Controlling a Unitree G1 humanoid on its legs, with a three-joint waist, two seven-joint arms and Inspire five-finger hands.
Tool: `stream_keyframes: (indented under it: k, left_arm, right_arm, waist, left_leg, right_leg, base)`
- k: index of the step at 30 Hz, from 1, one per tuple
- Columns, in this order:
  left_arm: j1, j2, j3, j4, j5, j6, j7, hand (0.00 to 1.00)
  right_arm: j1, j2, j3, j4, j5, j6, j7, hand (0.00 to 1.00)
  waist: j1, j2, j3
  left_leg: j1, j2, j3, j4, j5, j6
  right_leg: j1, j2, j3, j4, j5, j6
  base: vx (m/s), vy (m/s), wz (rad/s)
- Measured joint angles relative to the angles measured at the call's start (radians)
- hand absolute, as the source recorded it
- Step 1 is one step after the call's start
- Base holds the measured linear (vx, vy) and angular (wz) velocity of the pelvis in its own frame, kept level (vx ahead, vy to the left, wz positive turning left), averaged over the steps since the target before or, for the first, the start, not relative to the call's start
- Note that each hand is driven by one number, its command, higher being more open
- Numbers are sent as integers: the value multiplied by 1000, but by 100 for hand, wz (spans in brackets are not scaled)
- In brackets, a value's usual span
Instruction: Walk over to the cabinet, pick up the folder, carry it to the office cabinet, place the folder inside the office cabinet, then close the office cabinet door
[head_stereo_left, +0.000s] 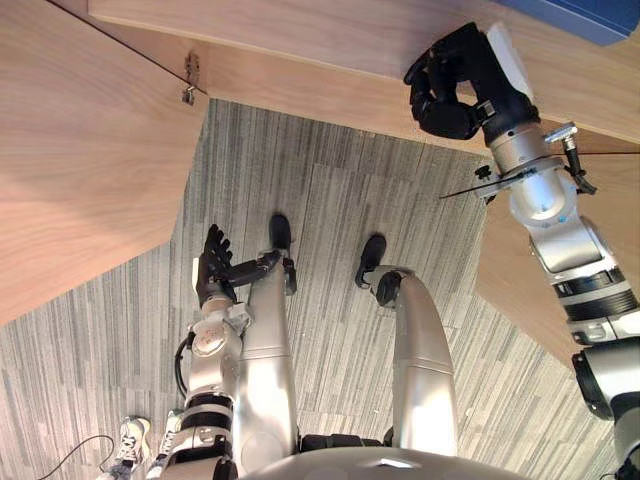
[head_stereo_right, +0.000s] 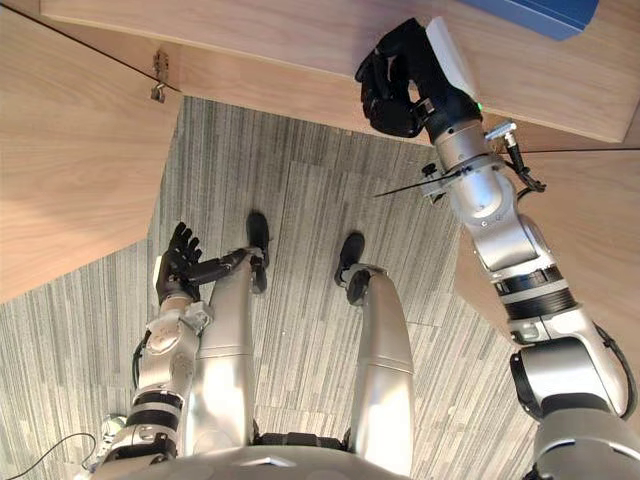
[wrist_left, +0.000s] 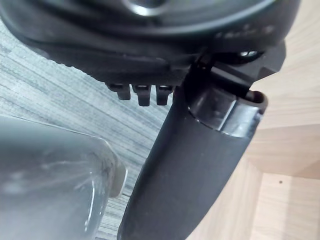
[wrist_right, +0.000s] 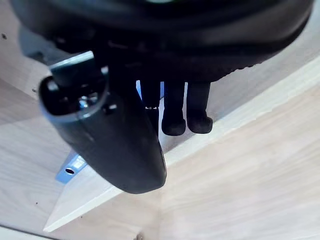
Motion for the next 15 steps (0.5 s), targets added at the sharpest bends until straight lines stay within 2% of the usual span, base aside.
stream_keyframes:
  k: [7, 15]
  left_arm:
    - [0, 0, -2, 0, -1, -12, -3, 100]
    - [-1, 1, -1, -1, -2, -13, -11, 100]
  right_arm:
    - [-25, -2, -80, 37, 10, 0, -23, 0]
    - [-95, -30, -175, 137, 92, 8, -73, 0]
  waist:
    - [2, 0, 0]
    - [2, 0, 0]
  left_leg:
    - [-4, 0, -2, 2, 1, 1]
    - [-11, 0, -2, 1, 1, 2]
  right_leg:
    - [-1, -1, -3, 0, 0, 0]
    - [-7, -1, -3, -2, 0, 0]
  base:
    - [-10, 29, 1]
    - [-2, 4, 0]
